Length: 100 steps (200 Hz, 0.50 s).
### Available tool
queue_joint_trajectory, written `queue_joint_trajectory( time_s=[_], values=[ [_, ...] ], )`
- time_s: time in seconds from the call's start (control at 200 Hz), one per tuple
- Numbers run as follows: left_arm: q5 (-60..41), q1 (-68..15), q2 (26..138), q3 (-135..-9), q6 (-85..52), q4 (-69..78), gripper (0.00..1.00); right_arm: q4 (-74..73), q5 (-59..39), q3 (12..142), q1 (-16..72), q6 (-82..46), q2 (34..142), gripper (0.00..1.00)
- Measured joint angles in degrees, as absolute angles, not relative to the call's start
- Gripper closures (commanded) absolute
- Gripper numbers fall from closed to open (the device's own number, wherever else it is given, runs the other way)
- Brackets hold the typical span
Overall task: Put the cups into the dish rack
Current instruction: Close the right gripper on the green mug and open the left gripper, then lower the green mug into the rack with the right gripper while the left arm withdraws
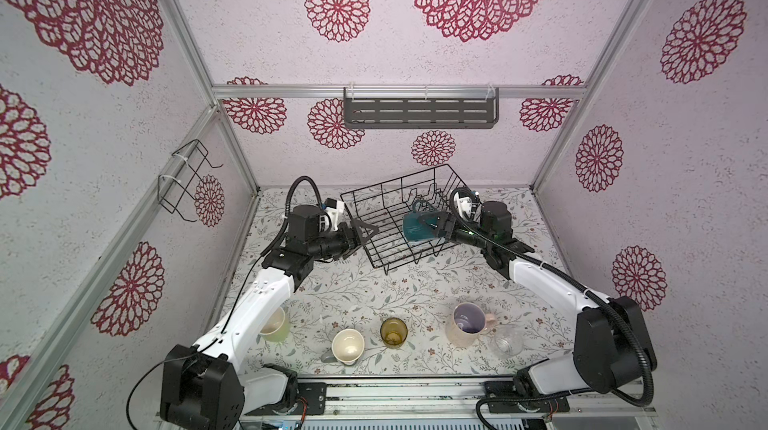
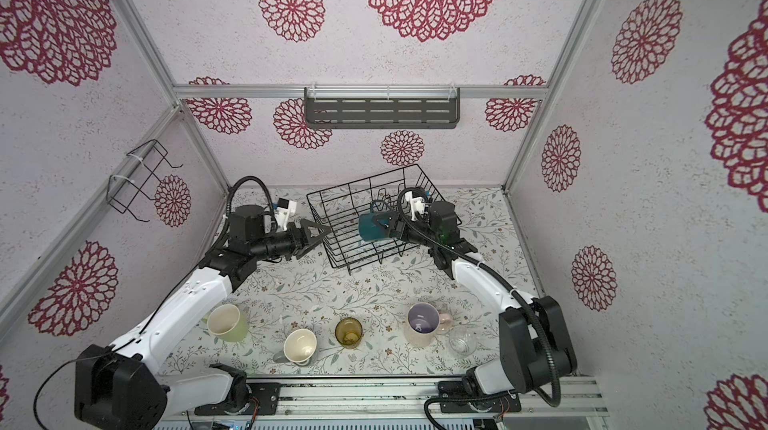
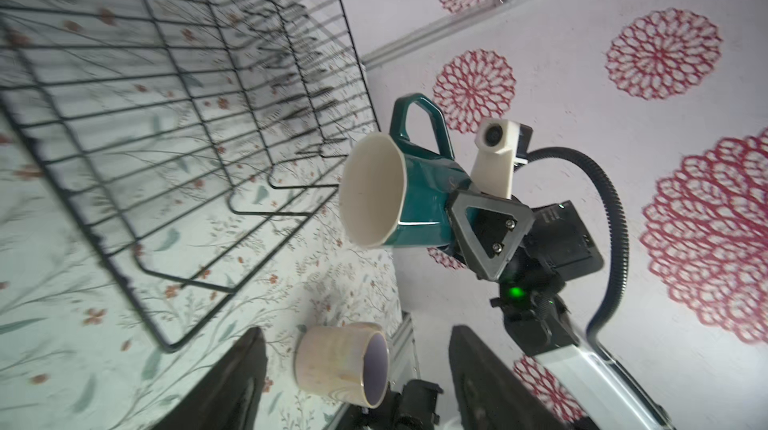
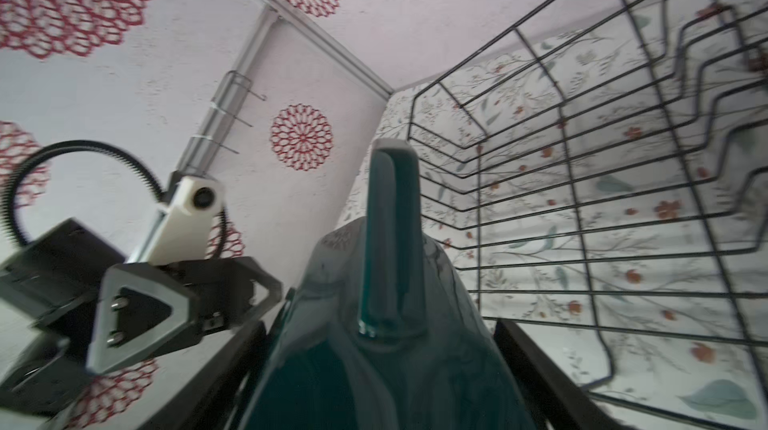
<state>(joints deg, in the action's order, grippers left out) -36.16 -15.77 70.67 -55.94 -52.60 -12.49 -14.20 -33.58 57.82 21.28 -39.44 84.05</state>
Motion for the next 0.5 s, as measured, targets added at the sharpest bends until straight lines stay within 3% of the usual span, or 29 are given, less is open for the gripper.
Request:
queue_joint_trajectory(
  time_s=[0.5],
  values=[
    [-18.24,-14.13,59.09,-54.37,-41.47,-37.74,0.22,19.09,-8.03,81.43,27.81,-12.93,100.77,0.55]
  ],
)
